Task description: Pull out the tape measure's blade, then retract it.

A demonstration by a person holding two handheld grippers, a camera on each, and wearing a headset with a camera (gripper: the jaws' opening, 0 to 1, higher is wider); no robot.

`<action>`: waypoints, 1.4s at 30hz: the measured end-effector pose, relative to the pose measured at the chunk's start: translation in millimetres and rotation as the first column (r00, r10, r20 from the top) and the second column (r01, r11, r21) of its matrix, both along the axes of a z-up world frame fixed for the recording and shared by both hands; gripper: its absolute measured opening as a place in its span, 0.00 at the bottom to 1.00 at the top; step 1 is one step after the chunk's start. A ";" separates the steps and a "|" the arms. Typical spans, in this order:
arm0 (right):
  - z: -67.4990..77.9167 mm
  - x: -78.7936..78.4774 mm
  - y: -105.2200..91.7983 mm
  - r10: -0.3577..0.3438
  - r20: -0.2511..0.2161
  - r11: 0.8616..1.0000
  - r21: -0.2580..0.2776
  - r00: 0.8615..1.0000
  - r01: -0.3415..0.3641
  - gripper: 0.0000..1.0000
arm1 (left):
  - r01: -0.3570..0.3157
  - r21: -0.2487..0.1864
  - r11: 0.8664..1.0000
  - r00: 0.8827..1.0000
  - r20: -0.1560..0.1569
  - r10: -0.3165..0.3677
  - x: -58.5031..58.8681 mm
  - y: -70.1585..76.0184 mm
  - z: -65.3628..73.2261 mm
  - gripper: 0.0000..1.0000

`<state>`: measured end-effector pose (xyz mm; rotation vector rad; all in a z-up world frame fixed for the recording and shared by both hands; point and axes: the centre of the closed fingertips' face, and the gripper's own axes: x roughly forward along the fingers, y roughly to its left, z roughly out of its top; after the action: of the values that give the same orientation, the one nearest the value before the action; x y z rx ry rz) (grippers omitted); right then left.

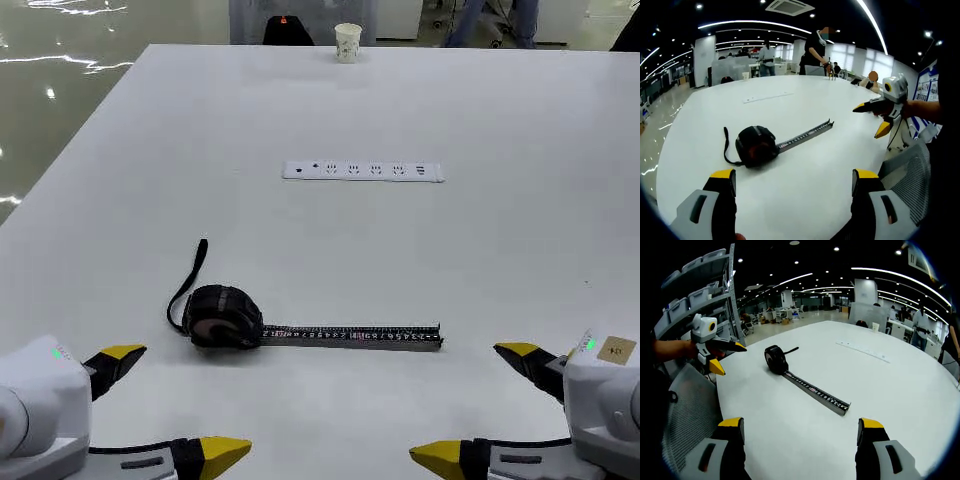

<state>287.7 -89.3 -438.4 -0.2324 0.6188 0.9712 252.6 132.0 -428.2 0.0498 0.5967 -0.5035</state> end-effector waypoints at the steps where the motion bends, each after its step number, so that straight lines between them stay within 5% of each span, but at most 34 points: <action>1: 0.3 -0.5 0.8 -0.003 0.000 1.000 0.001 1.000 0.003 0.94 | -0.005 0.001 1.000 1.000 0.003 0.005 -0.1 0.0 0.1 0.95; 17: 9.2 -11.4 18.1 -0.077 0.013 0.996 0.051 0.997 0.076 0.99 | -0.083 -0.006 0.997 0.995 0.050 0.083 0.8 0.3 6.4 0.99; 42: 21.5 -15.3 27.4 -0.126 0.014 0.989 0.076 0.992 0.125 0.99 | -0.136 0.006 0.991 0.989 0.056 0.136 5.0 -8.3 16.9 0.99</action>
<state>272.4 -61.8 -417.0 -0.1340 0.5715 0.8682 257.6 123.7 -411.3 0.0321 0.5442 -0.3658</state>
